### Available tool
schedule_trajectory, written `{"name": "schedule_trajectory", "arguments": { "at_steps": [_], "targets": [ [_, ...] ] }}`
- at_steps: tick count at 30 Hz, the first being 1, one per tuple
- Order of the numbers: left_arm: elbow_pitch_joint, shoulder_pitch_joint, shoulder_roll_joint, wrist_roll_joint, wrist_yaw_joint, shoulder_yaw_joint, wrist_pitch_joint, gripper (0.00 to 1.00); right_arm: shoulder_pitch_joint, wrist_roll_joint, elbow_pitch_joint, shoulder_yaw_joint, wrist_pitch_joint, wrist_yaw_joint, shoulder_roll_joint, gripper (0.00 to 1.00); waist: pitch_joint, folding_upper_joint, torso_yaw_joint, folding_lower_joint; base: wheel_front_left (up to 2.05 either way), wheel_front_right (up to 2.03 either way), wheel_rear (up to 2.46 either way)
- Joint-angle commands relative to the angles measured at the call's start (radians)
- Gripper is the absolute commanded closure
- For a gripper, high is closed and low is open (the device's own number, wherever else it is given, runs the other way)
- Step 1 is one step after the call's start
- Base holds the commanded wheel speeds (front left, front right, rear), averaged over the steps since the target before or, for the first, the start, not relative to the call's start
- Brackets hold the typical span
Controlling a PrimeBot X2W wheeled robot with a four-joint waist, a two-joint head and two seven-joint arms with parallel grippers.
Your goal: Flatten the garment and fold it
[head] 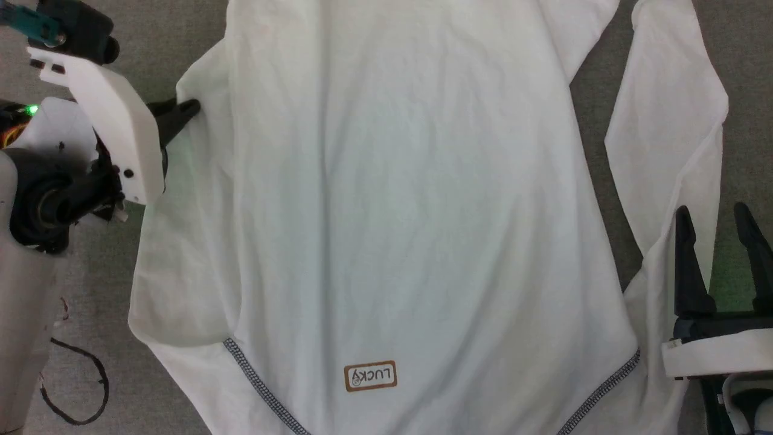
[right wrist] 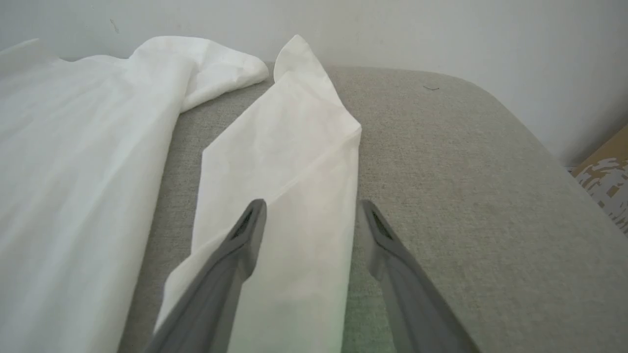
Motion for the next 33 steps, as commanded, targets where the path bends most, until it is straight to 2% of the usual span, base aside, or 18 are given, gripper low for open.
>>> {"name": "schedule_trajectory", "arguments": {
  "at_steps": [1,10,17,24,30,33],
  "targets": [
    [0.013,0.022,-0.023,-0.006,-0.007,-0.024,-0.003,1.00,-0.018,0.002,0.003,0.000,0.003,-0.001,0.002,0.00,0.002,0.0000,-0.003,0.0001,0.00,0.00,0.00],
    [0.060,0.014,-0.036,0.034,-0.018,0.023,-0.203,1.00,-0.013,0.007,0.027,-0.006,0.000,-0.001,0.002,0.00,-0.050,0.0000,-0.009,0.0001,0.00,0.00,0.00],
    [0.055,0.093,0.003,0.025,-0.025,0.071,-0.293,1.00,0.013,0.022,0.062,0.000,-0.008,-0.001,0.002,0.00,-0.175,0.0000,0.008,0.0001,0.00,0.00,0.00],
    [-0.016,0.221,0.038,-0.003,-0.025,0.139,-0.380,1.00,0.053,0.042,0.094,0.008,-0.007,-0.001,0.002,0.00,-0.299,0.0000,0.022,0.0001,0.00,0.00,0.00],
    [-0.092,0.363,0.061,-0.021,0.010,0.215,-0.443,1.00,0.089,0.058,0.112,0.009,-0.007,-0.001,0.002,0.00,-0.373,0.0000,0.030,0.0001,0.00,0.00,0.00],
    [-0.125,0.450,0.066,-0.035,0.042,0.281,-0.491,1.00,0.103,0.065,0.117,0.010,-0.009,-0.001,0.002,0.00,-0.398,0.0000,0.031,0.0001,0.00,0.00,0.00]
  ]
}}
